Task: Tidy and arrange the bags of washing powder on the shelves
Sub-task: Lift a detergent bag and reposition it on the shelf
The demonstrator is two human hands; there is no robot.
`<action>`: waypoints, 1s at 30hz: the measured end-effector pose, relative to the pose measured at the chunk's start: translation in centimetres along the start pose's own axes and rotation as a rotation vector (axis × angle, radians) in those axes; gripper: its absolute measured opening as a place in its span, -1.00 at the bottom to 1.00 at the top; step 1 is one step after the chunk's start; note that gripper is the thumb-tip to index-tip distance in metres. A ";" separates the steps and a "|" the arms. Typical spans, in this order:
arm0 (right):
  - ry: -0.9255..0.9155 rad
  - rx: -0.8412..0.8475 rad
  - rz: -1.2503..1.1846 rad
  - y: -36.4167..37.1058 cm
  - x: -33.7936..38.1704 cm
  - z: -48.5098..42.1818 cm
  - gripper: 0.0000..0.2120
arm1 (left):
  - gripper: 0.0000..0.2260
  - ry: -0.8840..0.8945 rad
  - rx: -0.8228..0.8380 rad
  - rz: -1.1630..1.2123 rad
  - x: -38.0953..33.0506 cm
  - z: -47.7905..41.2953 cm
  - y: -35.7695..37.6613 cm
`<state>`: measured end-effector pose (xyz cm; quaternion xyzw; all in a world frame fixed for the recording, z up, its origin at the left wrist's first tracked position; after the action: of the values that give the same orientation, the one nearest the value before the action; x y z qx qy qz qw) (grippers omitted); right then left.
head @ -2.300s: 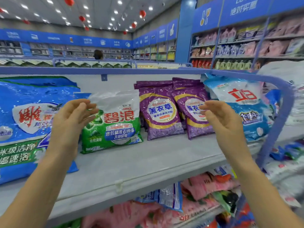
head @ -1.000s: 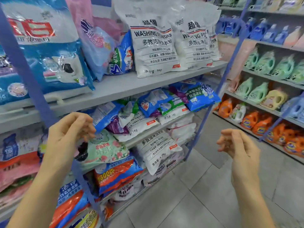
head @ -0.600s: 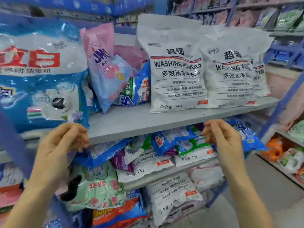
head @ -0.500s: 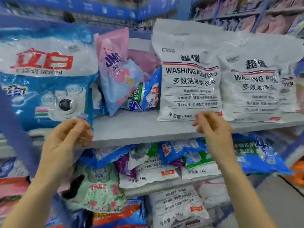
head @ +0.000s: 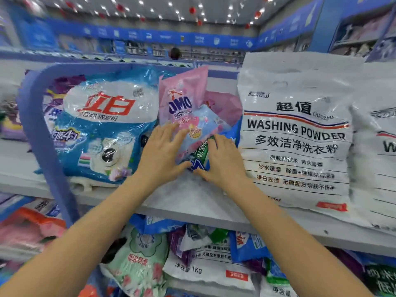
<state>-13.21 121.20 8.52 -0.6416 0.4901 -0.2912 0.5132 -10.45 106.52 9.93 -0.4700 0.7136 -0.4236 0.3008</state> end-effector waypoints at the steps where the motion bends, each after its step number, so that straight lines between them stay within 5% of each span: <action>1: 0.020 -0.001 0.011 0.2 0.1 -0.2 -0.15 | -0.23 0.010 0.051 -0.086 -0.1 -1.0 0.5; 4: 0.075 0.006 0.078 0.8 0.4 -0.9 -0.09 | -0.11 0.002 0.118 -0.274 0.5 -3.1 1.6; 10: 0.082 -0.211 0.203 -0.1 0.5 -0.6 -0.77 | -0.26 0.028 0.047 -0.363 1.9 -4.1 1.2; 16: -0.117 -0.317 -0.057 -1.5 -0.7 0.5 -0.65 | -0.55 0.031 -0.151 -0.229 2.3 -4.4 0.3; 19: -0.250 -0.314 -0.228 -2.7 -1.4 1.9 -0.81 | -0.63 0.020 -0.222 -0.133 2.6 -4.6 -0.1; 21: -0.334 -0.319 -0.401 -3.5 -2.0 3.1 -0.73 | -0.64 0.041 -0.252 -0.124 2.7 -4.7 -0.4; 24: -0.347 -0.310 -0.623 -4.4 -2.8 4.9 -0.60 | -0.58 0.114 -0.170 -0.200 2.1 -4.8 0.0; 28: -0.303 -0.315 -0.883 -5.5 -2.9 6.6 -0.68 | -0.46 0.139 0.079 -0.216 1.2 -4.4 2.1; 30: -0.295 -0.358 -1.011 -6.5 -3.0 7.1 -0.65 | -0.47 0.148 0.046 -0.221 1.2 -4.0 2.4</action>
<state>-5.92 126.60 12.92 -0.9080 0.0860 -0.3206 0.2558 -15.18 107.17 9.60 -0.5063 0.6677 -0.5040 0.2094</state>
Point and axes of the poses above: each hand's wrist, its own z-axis away from the middle knuckle, its own y-axis out of the palm, x = y × z, the point moved 4 cm from there along -z, towards the middle knuckle, and after that the axes turned 14 degrees about x, right-handed, at the moved point
